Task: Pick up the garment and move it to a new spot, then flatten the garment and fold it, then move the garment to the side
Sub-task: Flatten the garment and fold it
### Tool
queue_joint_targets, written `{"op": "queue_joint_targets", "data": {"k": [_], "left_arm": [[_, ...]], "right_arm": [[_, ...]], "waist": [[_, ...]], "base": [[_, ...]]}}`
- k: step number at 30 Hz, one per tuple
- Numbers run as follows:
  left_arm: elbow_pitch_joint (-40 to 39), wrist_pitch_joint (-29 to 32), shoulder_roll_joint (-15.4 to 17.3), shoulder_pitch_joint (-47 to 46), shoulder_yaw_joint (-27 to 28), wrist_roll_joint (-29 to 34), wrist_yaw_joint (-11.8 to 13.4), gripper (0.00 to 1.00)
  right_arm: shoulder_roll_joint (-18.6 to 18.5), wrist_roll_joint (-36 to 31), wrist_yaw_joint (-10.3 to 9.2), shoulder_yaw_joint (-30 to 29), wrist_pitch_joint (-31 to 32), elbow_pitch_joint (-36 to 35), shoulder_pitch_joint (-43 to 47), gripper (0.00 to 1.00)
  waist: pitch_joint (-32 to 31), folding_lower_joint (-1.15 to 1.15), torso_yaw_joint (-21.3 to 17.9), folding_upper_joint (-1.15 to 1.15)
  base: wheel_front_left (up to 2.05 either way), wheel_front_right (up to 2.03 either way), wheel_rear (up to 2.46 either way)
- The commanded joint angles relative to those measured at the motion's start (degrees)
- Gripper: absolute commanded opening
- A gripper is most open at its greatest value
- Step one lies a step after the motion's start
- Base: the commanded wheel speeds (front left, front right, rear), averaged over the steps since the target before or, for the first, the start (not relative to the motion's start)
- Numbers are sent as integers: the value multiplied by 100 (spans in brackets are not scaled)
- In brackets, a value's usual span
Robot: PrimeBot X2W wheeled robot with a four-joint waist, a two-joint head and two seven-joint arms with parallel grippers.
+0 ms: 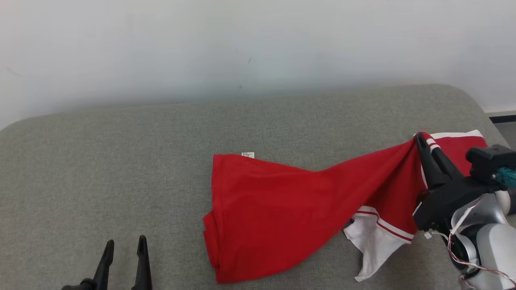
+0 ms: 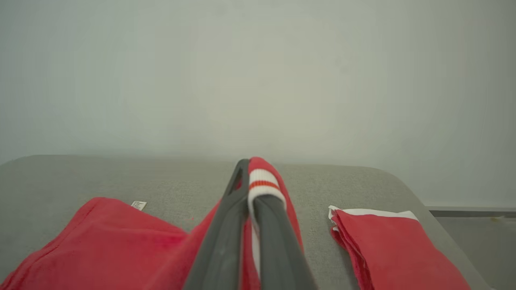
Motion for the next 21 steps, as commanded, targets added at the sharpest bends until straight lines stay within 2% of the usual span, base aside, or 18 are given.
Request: {"op": "queue_joint_targets", "data": {"k": [1, 5, 12, 21], "left_arm": [[-20, -3, 1, -108, -5, 1, -26, 100], [19, -3, 0, -333, -125, 28, -81, 100], [139, -3, 1, -712, -262, 77, -192, 100], [262, -3, -1, -1109, -425, 12, -274, 100]], "right_arm": [[-15, -46, -15, -6, 4, 94, -113, 0], [-162, -369, -15, 37, -93, 1100, -656, 0], [-154, -789, -15, 124, -622, 2874, -1862, 0], [-67, -1323, -15, -170, -1463, 4464, -3024, 0]], "waist": [[130, 1, 51, 0], [377, 1, 237, 0], [771, 1, 692, 0], [1132, 1, 1175, 0]], "base": [[0, 0, 0], [0, 0, 0], [0, 0, 0], [0, 0, 0]]}}
